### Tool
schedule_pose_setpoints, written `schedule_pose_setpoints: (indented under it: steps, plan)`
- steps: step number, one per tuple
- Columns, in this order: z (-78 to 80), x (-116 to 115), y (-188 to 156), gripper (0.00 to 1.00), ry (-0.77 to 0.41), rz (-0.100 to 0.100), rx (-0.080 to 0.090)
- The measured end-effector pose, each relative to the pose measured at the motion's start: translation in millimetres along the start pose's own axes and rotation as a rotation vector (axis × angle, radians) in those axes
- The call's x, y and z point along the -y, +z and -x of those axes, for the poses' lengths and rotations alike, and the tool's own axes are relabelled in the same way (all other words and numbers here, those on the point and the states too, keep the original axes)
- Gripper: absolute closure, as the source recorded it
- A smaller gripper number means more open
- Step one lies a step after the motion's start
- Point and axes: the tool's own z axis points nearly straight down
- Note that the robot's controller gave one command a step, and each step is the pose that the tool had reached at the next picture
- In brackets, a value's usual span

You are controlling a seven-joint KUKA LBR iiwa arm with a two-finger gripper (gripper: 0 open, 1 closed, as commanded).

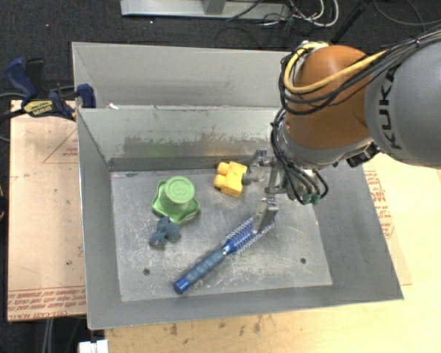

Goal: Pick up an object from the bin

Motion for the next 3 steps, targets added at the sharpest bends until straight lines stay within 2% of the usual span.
schedule_pose_setpoints:
  steps: [1,2,3]
  plan:
    - [48.9,34,103,0.00,0.002,-0.001,0.019]
    - [47.1,31,108,0.00,0.010,-0.001,0.024]
    - [42.8,29,115,1.00,0.008,0.000,0.013]
